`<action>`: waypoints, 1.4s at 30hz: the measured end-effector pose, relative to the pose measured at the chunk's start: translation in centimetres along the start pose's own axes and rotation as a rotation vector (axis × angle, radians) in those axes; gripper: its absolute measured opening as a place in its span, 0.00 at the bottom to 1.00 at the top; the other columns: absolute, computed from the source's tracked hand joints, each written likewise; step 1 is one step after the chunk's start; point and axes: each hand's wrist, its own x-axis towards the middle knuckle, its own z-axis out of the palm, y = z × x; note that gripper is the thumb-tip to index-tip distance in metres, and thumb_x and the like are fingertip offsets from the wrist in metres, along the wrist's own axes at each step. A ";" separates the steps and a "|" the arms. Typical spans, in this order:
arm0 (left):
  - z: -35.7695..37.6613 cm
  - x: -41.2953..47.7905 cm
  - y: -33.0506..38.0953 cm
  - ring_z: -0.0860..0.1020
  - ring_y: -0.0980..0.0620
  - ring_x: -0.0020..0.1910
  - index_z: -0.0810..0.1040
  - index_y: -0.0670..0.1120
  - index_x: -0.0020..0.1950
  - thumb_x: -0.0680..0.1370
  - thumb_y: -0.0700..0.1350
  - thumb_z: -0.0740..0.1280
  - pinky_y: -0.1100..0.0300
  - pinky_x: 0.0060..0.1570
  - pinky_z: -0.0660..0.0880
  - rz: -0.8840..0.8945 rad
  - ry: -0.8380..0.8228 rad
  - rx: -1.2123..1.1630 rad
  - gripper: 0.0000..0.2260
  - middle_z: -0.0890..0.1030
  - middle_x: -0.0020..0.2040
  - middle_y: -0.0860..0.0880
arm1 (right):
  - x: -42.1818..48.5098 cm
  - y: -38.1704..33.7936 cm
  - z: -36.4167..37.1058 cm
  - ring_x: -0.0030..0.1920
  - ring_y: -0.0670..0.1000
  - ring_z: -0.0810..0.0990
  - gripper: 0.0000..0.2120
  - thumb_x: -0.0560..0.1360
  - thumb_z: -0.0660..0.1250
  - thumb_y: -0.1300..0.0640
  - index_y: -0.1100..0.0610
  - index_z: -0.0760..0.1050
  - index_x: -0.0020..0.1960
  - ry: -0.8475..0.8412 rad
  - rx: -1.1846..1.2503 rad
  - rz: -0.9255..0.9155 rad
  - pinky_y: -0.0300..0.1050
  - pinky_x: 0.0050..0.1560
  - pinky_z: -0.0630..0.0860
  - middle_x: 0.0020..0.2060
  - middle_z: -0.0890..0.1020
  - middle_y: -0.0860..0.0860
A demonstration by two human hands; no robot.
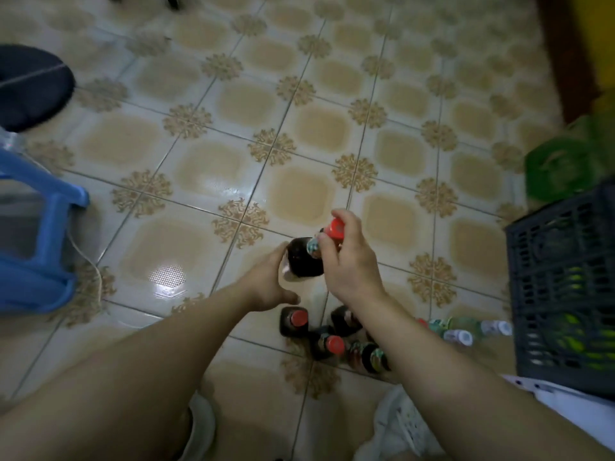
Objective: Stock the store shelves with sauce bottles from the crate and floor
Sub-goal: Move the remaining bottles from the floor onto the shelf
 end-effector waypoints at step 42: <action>-0.5 -41.9 34.4 0.84 0.46 0.45 0.66 0.60 0.63 0.65 0.42 0.69 0.57 0.43 0.81 1.044 -0.187 -0.554 0.29 0.86 0.44 0.46 | -34.4 -22.0 -38.1 0.55 0.52 0.81 0.42 0.77 0.62 0.42 0.37 0.33 0.75 0.560 -0.039 -0.304 0.56 0.59 0.77 0.65 0.75 0.51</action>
